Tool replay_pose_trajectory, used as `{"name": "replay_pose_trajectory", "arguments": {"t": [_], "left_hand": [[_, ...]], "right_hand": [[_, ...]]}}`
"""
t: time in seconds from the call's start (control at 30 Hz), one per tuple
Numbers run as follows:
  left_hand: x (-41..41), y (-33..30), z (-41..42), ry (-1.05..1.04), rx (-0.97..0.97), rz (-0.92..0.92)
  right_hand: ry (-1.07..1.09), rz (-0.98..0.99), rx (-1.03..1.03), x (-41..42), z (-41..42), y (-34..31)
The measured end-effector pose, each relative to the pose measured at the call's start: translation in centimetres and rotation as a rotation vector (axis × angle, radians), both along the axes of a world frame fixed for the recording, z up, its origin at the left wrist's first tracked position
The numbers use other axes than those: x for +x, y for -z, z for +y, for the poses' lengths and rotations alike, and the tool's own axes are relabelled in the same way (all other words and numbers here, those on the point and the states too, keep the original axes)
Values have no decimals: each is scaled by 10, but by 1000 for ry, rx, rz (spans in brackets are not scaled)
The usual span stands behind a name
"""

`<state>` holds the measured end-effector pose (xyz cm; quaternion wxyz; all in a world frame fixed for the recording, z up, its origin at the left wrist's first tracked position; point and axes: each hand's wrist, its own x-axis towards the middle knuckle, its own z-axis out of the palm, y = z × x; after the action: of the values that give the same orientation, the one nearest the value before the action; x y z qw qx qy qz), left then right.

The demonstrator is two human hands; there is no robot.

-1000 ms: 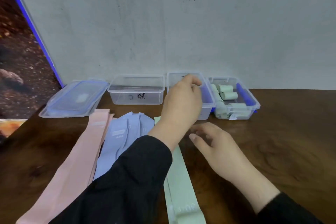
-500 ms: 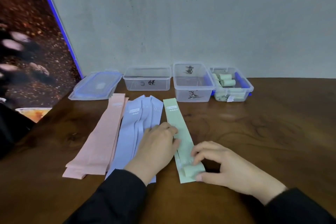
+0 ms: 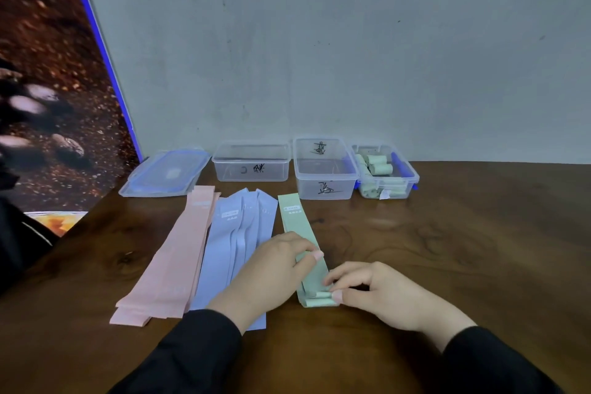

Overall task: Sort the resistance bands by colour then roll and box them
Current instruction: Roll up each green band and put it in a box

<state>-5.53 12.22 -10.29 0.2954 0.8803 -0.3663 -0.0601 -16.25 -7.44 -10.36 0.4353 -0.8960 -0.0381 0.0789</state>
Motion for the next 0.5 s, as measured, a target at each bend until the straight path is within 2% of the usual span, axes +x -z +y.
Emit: {"name": "replay_pose_trajectory", "arguments": {"t": [0.13,0.3,0.4,0.5], "left_hand": [[-10,-11,1,103,-59,104],[-6,-18,-5,92,-64,-22],[-7,-30,-16,69,-121,-81],[-7,-47,-33,64,-119,-22]], "right_hand": [[67,-54,78,1,1,-5],[236,-336,-19,0,0,-17],[313,-380,-7,-5,-2,-29],[395,-387,10,-7,-9,-41]]}}
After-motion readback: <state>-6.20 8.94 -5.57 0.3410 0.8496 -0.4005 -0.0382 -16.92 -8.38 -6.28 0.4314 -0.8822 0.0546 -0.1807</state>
